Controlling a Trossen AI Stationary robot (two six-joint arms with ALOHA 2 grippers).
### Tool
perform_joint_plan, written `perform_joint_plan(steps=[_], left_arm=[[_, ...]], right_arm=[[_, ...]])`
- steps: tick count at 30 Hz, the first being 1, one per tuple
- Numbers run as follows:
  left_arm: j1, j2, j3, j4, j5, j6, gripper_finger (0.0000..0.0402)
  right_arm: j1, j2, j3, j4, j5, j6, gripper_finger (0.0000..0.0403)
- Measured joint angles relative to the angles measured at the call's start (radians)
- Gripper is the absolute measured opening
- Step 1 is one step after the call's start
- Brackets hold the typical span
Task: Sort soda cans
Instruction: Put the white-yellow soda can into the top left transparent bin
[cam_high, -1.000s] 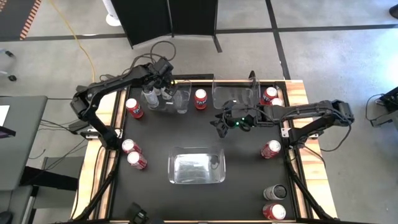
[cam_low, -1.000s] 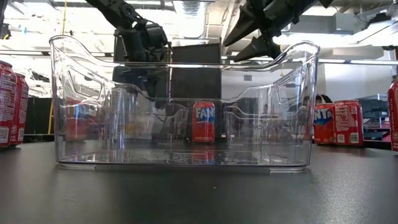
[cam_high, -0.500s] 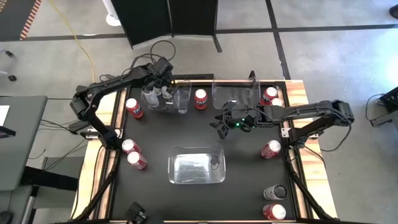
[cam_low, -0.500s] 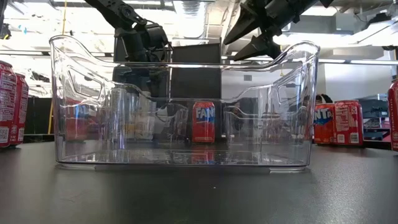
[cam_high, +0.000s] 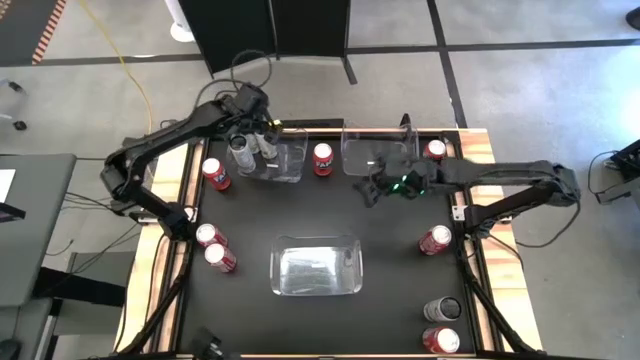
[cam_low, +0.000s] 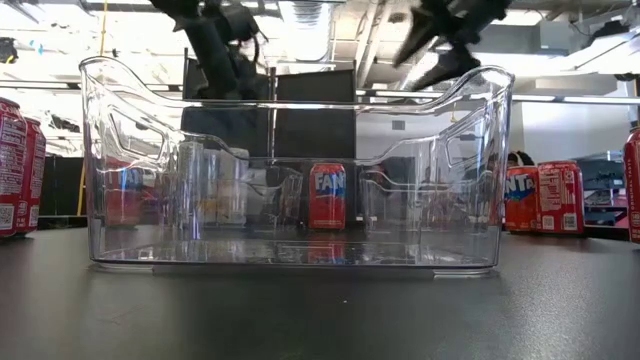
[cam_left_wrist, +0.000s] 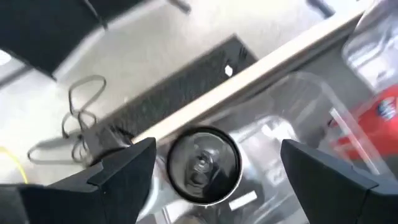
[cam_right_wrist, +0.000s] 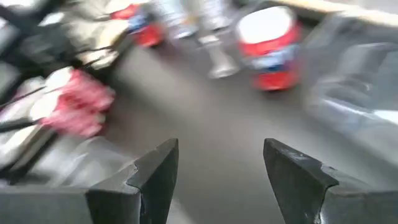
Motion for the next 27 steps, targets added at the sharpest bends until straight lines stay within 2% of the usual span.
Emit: perform_joint_plan(steps=[4, 7, 10, 13, 16, 19, 27], left_arm=[[-0.004, -0.064, 0.027, 0.024, 0.006, 0.002, 0.0342], [-0.018, -0.098, 0.027, 0.065, 0.041, 0.004, 0.0342], [-0.032, -0.111, 0.027, 0.09, 0.134, 0.001, 0.0342], [-0.054, -0.111, 0.027, 0.097, 0.254, -0.004, 0.0342], [-0.099, -0.111, 0.027, 0.097, 0.298, 0.018, 0.0341], [-0.146, -0.111, 0.026, 0.111, 0.302, 0.04, 0.0337], [-0.229, -0.111, 0.026, 0.218, 0.277, 0.055, 0.0334]], right_arm=[[-0.072, -0.045, 0.052, -0.244, 0.153, 0.028, 0.0255], [-0.155, -0.053, 0.058, -0.36, 0.205, 0.093, 0.0255], [-0.235, -0.044, 0.059, -0.452, 0.157, 0.155, 0.0255], [-0.267, -0.028, 0.059, -0.548, 0.008, 0.177, 0.0251], [-0.217, -0.028, 0.059, -0.632, -0.094, 0.184, 0.0237], [-0.118, -0.039, 0.059, -0.678, -0.182, 0.252, 0.022], [0.202, -0.062, 0.059, -0.757, -0.338, 0.625, 0.0212]])
